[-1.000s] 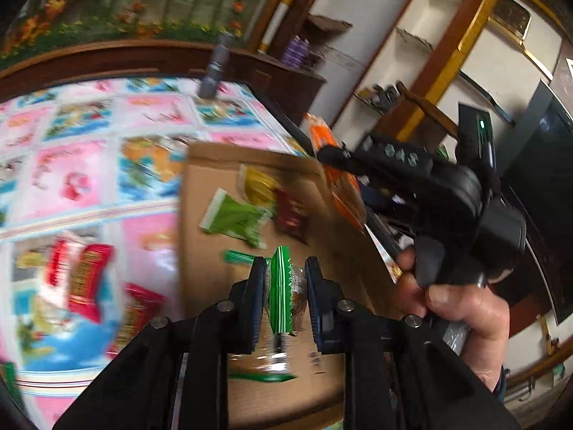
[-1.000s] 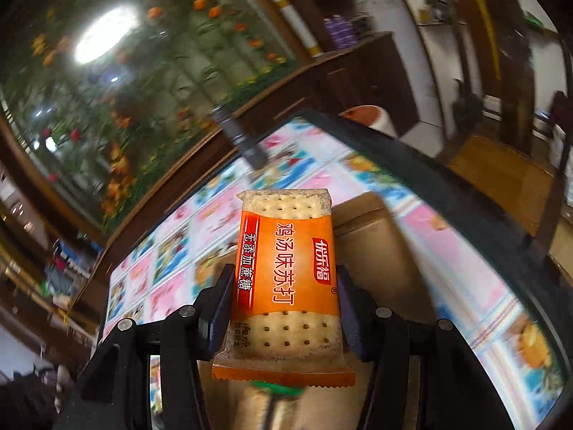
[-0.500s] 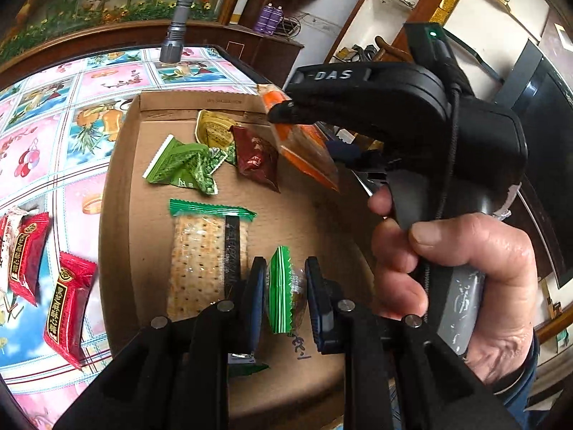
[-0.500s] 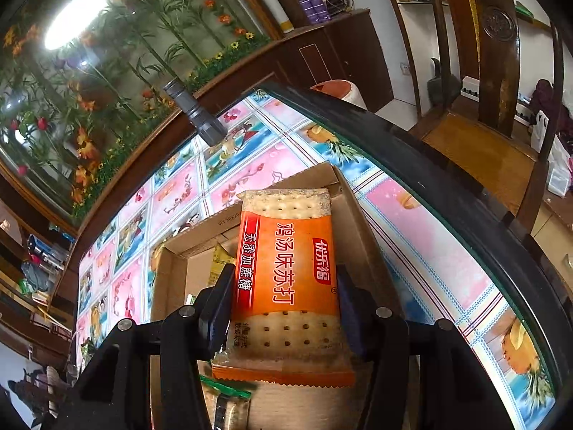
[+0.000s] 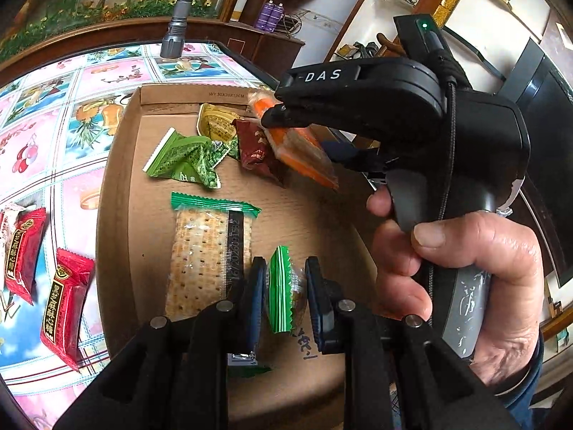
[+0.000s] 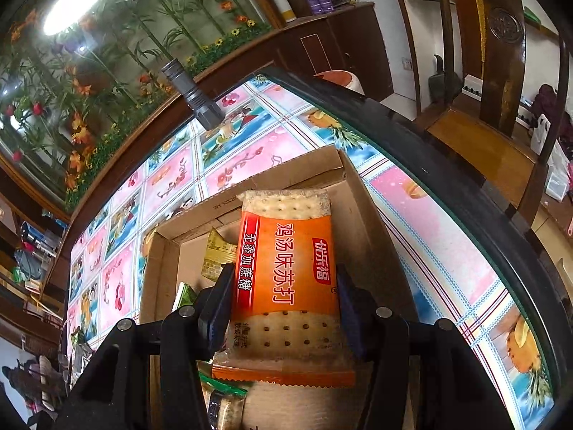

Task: Organize snacks
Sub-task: 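Carry the orange cracker pack and green packet to the tray with both tools, then open both tools over the tray to drop the two packs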

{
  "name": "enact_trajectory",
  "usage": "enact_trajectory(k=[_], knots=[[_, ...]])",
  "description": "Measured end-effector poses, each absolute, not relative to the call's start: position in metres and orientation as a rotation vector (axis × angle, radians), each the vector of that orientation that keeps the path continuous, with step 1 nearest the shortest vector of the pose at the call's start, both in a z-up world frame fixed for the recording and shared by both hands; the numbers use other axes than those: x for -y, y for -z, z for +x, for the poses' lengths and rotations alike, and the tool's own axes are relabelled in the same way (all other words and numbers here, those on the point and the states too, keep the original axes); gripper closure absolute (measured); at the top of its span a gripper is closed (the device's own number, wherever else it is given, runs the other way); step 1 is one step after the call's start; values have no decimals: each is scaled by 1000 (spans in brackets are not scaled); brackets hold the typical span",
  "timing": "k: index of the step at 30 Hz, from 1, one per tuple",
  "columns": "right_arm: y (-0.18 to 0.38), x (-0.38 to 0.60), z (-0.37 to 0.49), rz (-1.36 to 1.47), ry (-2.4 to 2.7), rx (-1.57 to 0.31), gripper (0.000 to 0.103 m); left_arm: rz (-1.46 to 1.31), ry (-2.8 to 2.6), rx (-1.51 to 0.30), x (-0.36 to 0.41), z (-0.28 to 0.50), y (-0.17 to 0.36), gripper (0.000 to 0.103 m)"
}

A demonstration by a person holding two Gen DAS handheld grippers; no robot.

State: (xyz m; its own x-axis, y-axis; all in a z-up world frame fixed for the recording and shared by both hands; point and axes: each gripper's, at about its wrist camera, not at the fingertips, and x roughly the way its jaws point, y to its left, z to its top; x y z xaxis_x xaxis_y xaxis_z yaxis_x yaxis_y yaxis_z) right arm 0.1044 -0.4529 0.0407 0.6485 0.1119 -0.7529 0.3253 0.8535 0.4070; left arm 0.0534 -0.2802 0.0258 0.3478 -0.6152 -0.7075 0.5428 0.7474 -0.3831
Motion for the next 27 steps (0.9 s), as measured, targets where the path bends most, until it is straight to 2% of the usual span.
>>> enact_trajectory(k=[9, 11, 14, 17, 18, 19, 21, 23, 27], knots=[[-52, 453, 99, 533, 155, -835, 45, -110, 760, -947, 278, 55, -29, 82], [-56, 454, 96, 528, 164, -816, 45, -124, 768, -929, 274, 54, -33, 79], [-66, 455, 90, 531, 167, -759, 44, -126, 758, -884, 270, 50, -41, 74], [-83, 448, 82, 492, 153, -668, 44, -119, 723, -830, 265, 47, -50, 74], [-89, 445, 79, 482, 146, -633, 42, -121, 710, -819, 262, 47, -53, 74], [-93, 443, 76, 482, 138, -599, 31, -128, 695, -804, 257, 47, -56, 74], [-98, 442, 69, 514, 101, -517, 19, -150, 680, -792, 248, 49, -58, 74], [-98, 446, 65, 572, 76, -482, 18, -200, 650, -785, 236, 52, -60, 69], [-89, 444, 69, 679, 14, -484, 18, -278, 560, -741, 223, 49, -65, 69]])
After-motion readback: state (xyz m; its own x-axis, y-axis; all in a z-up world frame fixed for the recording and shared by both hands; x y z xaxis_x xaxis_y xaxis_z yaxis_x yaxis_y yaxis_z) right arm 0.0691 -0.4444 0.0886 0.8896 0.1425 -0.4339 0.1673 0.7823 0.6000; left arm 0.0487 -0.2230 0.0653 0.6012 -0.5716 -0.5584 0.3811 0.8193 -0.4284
